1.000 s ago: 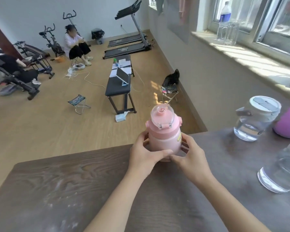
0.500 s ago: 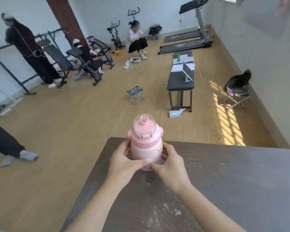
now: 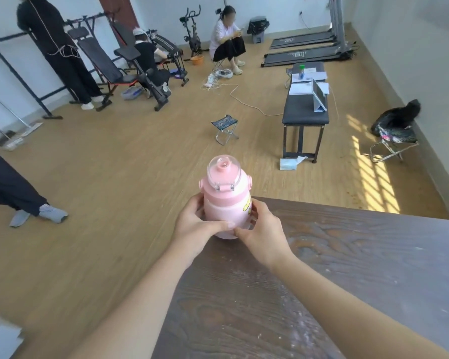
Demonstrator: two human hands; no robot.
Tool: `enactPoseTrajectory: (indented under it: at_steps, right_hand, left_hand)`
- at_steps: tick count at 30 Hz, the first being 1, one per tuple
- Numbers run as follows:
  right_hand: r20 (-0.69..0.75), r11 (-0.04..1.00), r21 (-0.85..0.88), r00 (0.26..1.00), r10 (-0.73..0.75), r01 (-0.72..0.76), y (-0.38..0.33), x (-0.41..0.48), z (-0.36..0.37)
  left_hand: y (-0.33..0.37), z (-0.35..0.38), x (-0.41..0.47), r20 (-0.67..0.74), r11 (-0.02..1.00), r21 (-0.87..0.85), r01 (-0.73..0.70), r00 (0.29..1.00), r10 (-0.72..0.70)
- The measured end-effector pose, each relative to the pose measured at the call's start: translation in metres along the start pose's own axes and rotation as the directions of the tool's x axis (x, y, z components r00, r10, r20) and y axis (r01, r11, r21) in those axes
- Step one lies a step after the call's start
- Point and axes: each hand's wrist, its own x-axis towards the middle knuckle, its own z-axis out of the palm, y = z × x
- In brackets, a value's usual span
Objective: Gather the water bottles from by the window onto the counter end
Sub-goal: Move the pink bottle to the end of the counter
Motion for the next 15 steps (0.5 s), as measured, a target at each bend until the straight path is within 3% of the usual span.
enactPoseTrajectory:
  at_steps: [13,15]
  right_hand:
    - [0.059,1.000,-0.025,0.998,0.012,-0.010,0.002,0.004,0.009]
    - [0.077,0.999,-0.039,0.997,0.030,-0.027,0.002,-0.005,-0.001]
  left_hand:
    - [-0.020,-0.006,0.008,0.080,0.999,-0.030,0.045,0.996,-0.043]
    - [-0.023,-0.001,-0.004,0.004,0.997,0.012,0.078,0.997,-0.078]
